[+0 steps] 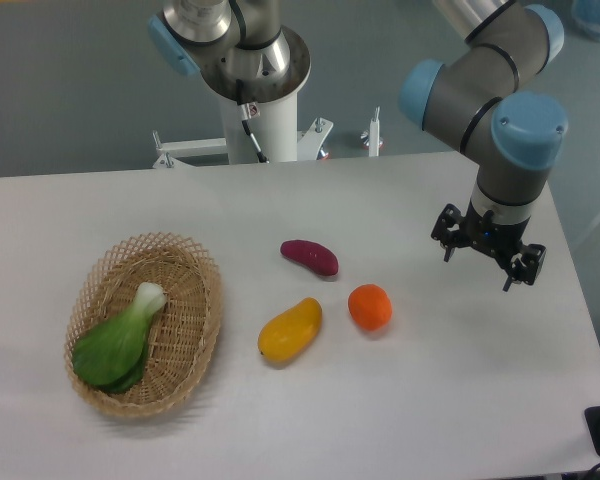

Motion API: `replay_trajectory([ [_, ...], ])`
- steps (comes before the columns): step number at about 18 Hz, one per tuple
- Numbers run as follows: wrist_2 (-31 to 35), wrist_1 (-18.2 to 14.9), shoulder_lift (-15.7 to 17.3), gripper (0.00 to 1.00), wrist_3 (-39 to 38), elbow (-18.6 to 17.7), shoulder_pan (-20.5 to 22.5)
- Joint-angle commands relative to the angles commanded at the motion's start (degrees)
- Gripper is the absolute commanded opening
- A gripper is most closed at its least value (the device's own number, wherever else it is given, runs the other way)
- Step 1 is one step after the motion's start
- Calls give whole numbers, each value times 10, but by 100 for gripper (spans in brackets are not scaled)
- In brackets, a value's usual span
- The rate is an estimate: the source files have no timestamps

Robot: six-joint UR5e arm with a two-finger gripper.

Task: Pick up the orange from the table
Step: 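Move the open gripper toward the orange and lower it above it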

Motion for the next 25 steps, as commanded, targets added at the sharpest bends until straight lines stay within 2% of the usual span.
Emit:
replay_trajectory([
  [7, -1, -2, 0, 100, -4, 0, -3],
  [11, 1, -2, -1, 100, -40, 1, -4],
  [16, 2, 1, -1, 100, -46, 0, -10],
  [19, 2, -13, 4, 100, -52, -4, -23],
  [25, 0, -20, 18, 100, -183, -41, -40],
])
